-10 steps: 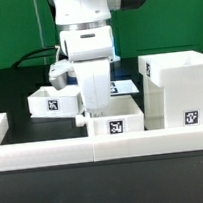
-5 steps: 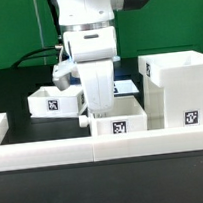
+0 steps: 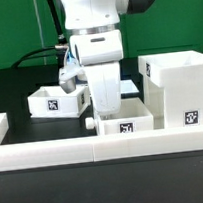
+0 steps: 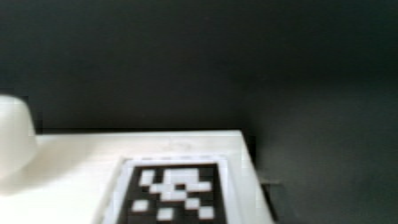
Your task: Assemble drawer
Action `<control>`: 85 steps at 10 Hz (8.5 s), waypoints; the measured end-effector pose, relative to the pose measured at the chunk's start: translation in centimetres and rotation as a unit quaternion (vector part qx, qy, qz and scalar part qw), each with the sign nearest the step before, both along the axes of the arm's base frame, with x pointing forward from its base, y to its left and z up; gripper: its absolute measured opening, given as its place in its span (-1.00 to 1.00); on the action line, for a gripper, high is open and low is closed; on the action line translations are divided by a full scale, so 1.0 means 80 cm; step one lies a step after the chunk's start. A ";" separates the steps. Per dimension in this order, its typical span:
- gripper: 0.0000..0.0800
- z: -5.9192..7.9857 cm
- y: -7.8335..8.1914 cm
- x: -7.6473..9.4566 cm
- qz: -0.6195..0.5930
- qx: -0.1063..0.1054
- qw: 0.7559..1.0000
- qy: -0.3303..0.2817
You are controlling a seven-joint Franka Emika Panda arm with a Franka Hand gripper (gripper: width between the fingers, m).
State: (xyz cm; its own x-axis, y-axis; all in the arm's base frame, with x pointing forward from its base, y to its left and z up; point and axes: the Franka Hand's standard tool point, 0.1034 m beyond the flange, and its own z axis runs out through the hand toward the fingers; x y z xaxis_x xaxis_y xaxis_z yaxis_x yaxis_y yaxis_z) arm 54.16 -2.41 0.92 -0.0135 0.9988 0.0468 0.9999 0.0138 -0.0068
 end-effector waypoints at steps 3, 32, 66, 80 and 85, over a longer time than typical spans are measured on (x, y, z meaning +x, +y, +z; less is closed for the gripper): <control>-0.90 -0.001 0.007 0.001 -0.008 0.000 1.000 -0.013; 0.59 0.028 0.037 0.019 -0.025 -0.011 1.000 0.009; 0.62 0.018 0.054 0.061 0.008 0.129 0.991 0.028; 0.62 0.055 -0.026 0.052 -0.017 0.087 0.996 -0.019; 0.62 0.065 -0.040 0.035 -0.027 0.075 0.996 -0.031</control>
Offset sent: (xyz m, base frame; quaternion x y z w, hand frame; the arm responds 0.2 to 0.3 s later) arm 0.0000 0.0000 0.0000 0.0000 0.0000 0.0000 1.0000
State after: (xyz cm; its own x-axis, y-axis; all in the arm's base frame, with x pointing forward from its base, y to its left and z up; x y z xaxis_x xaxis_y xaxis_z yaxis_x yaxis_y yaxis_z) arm 57.00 -5.64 6.09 0.0319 0.9799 0.1971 0.9977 -0.0431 0.0529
